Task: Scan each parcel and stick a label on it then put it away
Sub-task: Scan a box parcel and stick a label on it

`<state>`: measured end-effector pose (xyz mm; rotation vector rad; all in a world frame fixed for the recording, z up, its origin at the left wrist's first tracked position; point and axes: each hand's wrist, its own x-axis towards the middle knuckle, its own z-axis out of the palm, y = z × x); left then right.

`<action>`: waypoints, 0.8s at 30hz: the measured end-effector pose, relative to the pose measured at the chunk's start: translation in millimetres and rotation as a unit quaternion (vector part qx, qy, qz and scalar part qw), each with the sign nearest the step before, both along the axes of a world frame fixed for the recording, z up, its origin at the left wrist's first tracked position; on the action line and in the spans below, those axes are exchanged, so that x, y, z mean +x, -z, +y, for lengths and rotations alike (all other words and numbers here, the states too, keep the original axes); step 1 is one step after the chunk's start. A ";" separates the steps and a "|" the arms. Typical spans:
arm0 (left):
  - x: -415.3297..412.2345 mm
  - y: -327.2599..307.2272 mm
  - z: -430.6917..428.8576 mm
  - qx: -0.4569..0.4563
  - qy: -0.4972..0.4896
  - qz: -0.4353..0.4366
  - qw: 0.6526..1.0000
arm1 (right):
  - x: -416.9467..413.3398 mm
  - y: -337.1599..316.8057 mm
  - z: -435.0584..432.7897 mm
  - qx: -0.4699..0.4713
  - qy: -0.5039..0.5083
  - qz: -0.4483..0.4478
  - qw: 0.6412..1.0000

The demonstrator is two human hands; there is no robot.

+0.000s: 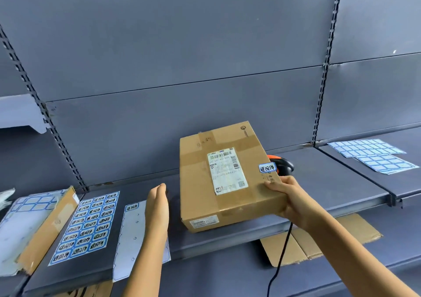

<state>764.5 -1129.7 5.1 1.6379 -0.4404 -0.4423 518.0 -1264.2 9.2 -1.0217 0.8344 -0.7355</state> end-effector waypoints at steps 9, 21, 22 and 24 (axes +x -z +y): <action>-116.8 4.9 -46.8 -0.026 0.198 -0.042 0.979 | -154.4 -1.2 30.6 -0.037 0.168 -0.034 0.985; -401.7 52.0 -57.3 0.061 0.440 -0.050 0.895 | -440.8 21.4 173.0 -0.037 0.407 -0.068 0.910; -429.4 58.7 -52.5 0.071 0.464 -0.041 0.882 | -464.1 23.0 188.1 -0.038 0.421 -0.065 0.904; -479.7 71.5 -47.9 0.088 0.508 -0.026 0.857 | -503.5 26.1 216.1 -0.038 0.454 -0.061 0.888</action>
